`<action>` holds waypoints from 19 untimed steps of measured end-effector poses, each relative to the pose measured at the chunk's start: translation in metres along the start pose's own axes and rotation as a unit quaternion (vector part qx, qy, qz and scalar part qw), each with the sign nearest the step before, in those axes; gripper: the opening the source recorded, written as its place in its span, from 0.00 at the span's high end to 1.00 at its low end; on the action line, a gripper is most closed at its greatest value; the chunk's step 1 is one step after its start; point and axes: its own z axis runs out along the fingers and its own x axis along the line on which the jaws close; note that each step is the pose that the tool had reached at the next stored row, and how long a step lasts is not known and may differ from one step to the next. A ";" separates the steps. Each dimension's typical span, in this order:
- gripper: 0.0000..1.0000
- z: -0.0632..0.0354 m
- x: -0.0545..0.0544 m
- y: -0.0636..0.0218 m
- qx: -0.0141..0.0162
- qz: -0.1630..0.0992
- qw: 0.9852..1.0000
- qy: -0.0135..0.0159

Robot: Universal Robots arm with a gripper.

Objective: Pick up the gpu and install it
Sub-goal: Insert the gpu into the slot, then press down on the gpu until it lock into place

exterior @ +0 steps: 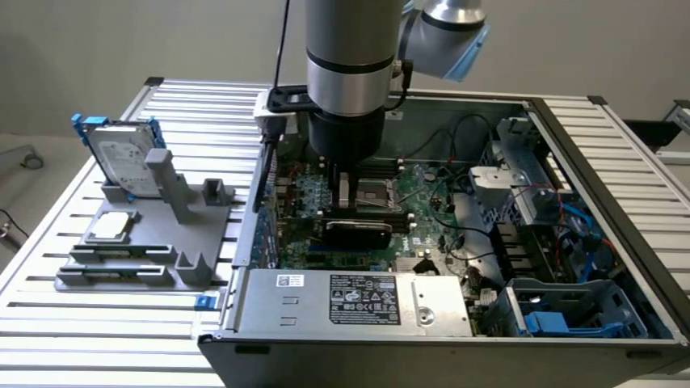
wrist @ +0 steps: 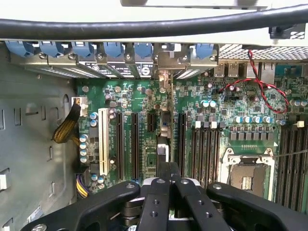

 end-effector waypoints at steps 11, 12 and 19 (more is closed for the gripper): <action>0.89 0.0000 0.000 0.0000 0.000 0.000 1.000 0.000; 0.89 0.0000 0.000 0.0000 0.000 0.000 1.000 0.000; 0.89 0.0064 -0.007 0.0013 0.001 0.000 1.000 0.000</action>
